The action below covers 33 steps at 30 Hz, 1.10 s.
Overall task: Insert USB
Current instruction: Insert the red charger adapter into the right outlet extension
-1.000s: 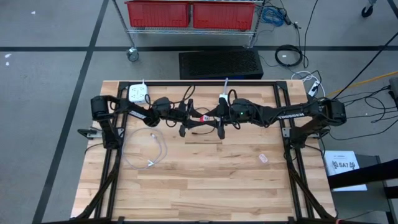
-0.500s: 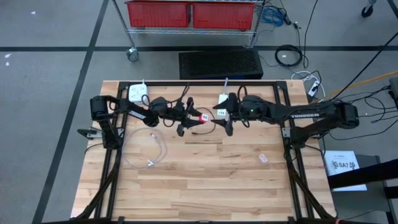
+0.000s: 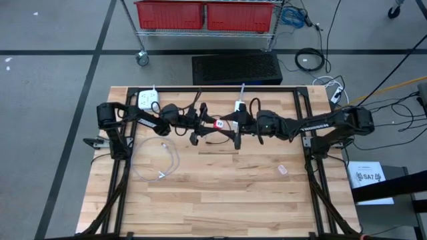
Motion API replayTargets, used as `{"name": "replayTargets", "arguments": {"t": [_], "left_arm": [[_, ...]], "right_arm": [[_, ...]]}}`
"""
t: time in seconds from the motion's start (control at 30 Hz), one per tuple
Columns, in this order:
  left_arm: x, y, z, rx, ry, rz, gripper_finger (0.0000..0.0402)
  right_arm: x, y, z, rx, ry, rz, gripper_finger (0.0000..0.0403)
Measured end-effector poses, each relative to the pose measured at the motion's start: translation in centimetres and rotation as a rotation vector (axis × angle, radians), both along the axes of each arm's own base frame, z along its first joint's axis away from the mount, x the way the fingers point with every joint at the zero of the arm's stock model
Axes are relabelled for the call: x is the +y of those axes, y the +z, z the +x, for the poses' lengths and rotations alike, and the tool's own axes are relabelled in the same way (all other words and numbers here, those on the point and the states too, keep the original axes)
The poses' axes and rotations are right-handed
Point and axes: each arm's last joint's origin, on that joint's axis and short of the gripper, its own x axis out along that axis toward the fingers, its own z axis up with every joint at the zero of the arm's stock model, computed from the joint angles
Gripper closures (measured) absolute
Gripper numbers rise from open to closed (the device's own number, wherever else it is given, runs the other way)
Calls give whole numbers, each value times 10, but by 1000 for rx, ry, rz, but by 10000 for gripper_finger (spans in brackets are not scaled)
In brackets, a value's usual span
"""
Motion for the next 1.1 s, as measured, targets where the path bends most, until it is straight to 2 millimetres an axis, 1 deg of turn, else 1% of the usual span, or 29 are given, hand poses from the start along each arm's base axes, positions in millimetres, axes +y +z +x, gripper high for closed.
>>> {"name": "replayTargets", "arguments": {"t": [0.07, 0.13, 0.3, 0.33, 0.83, 0.9, 1.03, 1.1], "left_arm": [[0, 0, 0, 0, 5, -2, 252], [0, 0, 0, -5, 5, 0, 252], [1, 1, -1, -14, 10, 2, 252], [1, 1, -1, -16, 11, 5, 252], [0, 0, 0, 6, -11, -18, 252], [0, -1, 0, 14, -14, -31, 237], [0, -2, 1, 36, -19, -63, 188], [0, -2, 1, 34, -15, -62, 176]], "right_arm": [[0, 2, 0, -11, -15, -3, 170], [0, 2, 0, -14, -11, -3, 195], [0, 3, 0, -17, -13, -20, 285], [0, 3, 0, -16, -12, -28, 298], [0, 4, -2, -4, -5, -47, 299], [0, 4, -2, 4, -4, -51, 299], [-1, 2, -3, 27, -10, -69, 299], [-3, 2, -3, 29, -15, -73, 299]]}}
